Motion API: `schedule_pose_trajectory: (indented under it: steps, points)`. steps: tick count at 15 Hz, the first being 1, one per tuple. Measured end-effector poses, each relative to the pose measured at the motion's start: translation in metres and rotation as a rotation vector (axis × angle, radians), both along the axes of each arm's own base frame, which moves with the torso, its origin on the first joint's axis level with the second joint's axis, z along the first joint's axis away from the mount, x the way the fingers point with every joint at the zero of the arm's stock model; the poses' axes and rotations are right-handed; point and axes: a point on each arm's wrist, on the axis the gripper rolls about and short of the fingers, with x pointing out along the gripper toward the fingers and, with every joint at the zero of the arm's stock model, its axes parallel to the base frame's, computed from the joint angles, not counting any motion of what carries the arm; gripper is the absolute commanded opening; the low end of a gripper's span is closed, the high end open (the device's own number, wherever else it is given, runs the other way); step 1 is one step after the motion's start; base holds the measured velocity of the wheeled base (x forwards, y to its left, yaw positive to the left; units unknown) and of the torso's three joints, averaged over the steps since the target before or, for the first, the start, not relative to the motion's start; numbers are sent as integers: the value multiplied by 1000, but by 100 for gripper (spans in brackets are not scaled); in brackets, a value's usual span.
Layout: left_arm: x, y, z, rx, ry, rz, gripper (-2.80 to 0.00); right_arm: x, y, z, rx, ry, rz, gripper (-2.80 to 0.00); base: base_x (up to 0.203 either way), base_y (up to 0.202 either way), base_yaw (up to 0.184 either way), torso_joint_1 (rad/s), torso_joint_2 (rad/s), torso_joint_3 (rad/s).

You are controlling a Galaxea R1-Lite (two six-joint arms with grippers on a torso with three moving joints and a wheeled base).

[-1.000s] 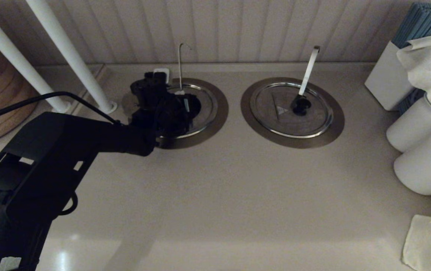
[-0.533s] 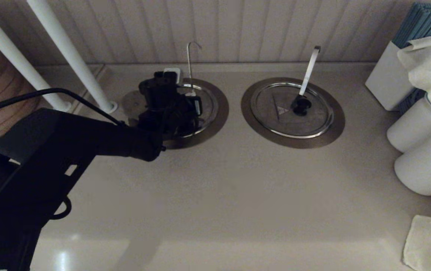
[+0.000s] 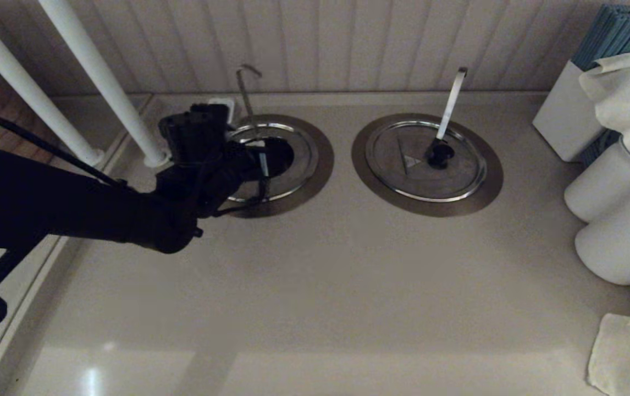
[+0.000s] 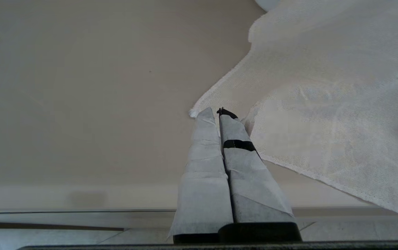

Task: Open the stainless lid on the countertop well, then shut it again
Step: Stir with a spoon

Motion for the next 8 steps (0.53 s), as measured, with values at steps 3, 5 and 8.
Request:
schedule_pose_trajectory:
  steps: [3,5,8]
  points:
    - [6,18,-2,19,2,44,-280,0,0,0,0,0,0,-280,0,0,0,0,0,0]
    - [12,29,-6,26,6,68,-280,0,0,0,0,0,0,-280,0,0,0,0,0,0]
    - [26,28,-2,21,-5,83,-280,0,0,0,0,0,0,-280,0,0,0,0,0,0]
